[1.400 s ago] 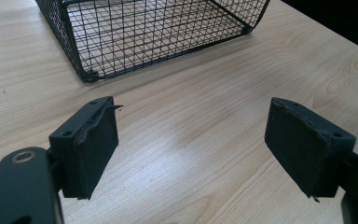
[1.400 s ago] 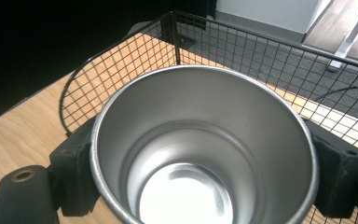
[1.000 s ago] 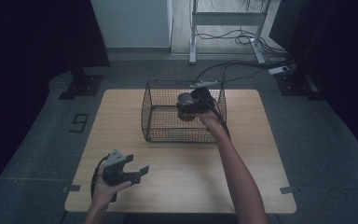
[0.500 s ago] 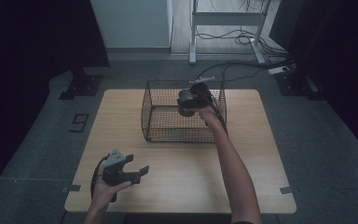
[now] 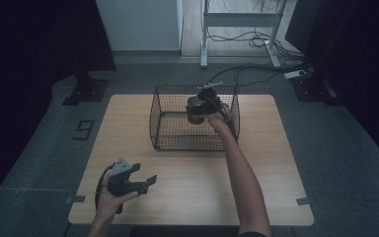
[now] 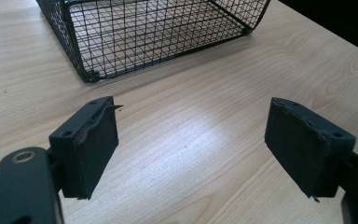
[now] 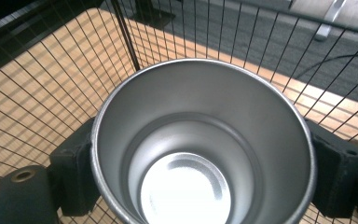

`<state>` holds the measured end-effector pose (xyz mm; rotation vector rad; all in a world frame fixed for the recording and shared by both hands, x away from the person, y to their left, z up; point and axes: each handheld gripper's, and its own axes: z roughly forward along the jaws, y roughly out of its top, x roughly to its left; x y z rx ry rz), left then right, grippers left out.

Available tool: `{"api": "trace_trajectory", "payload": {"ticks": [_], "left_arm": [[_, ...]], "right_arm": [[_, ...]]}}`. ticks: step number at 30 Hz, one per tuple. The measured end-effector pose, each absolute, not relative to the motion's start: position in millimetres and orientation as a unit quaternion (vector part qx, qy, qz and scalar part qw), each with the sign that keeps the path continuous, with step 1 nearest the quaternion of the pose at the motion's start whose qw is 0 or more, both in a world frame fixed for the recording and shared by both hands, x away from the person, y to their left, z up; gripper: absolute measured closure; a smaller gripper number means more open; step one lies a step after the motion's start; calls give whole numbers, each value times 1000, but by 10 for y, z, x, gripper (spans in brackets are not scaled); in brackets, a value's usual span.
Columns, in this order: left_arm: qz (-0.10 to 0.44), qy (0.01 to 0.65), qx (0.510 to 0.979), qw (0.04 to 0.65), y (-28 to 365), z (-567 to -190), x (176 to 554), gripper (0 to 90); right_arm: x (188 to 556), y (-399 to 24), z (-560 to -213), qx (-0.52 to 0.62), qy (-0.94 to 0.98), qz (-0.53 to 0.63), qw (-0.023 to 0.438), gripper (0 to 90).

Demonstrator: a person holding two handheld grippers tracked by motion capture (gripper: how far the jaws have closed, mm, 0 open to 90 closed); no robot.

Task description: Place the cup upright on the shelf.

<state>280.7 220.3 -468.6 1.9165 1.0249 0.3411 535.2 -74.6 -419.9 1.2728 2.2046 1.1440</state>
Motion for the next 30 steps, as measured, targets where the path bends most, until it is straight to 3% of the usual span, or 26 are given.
{"api": "trace_trajectory", "payload": {"ticks": [16,30], "left_arm": [[137,418,776,452,2217,-4691,2811,175],[136,417,777,451,2224,-4698,2818,175]], "right_arm": [[5499,-766,-4516,468,784,374,162,140],[5574,-799,-4574,478,783,364,163,140]]}}
